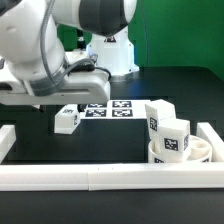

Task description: Assemble stool

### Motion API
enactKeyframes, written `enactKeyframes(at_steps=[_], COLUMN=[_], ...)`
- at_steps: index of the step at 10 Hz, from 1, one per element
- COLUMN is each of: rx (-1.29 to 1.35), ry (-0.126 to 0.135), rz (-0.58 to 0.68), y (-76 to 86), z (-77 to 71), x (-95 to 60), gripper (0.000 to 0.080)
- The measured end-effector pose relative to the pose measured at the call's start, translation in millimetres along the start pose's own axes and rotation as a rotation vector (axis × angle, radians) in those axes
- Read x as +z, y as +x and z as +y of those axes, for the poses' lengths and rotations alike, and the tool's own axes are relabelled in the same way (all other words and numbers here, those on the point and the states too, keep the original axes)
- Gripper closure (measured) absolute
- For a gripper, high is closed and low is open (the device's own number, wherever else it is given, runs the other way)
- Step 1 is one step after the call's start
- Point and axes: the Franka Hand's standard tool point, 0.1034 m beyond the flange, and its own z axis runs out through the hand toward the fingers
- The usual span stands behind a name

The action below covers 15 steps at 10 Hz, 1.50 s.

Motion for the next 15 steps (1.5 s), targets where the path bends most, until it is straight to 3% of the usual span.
enactKeyframes(at_steps=[1, 2, 4, 8, 11, 12, 13, 15], rx=[0.002, 0.093, 0.186, 0.214, 0.257, 0.252, 0.247, 0.253], ry=[-0.009, 0.025, 0.084, 0.089, 0.149, 0.144, 0.120, 0.127], rz=[0.017, -0.044, -0.142, -0.152, -0.252, -0.265, -0.263, -0.264], y=[6.1, -2.0, 2.2, 1.1, -5.2, -5.9, -5.6, -6.1], z=[2.2, 0.3, 4.6, 6.1, -4.3, -11.6, -15.8, -12.1], x=[-0.7, 4.2, 7.1, 10.1, 23.6, 24.7, 24.1, 24.7], gripper=[0.0151, 0.0151, 0.0151, 0.0151, 0.0151, 0.0151, 0.0151, 0.0151])
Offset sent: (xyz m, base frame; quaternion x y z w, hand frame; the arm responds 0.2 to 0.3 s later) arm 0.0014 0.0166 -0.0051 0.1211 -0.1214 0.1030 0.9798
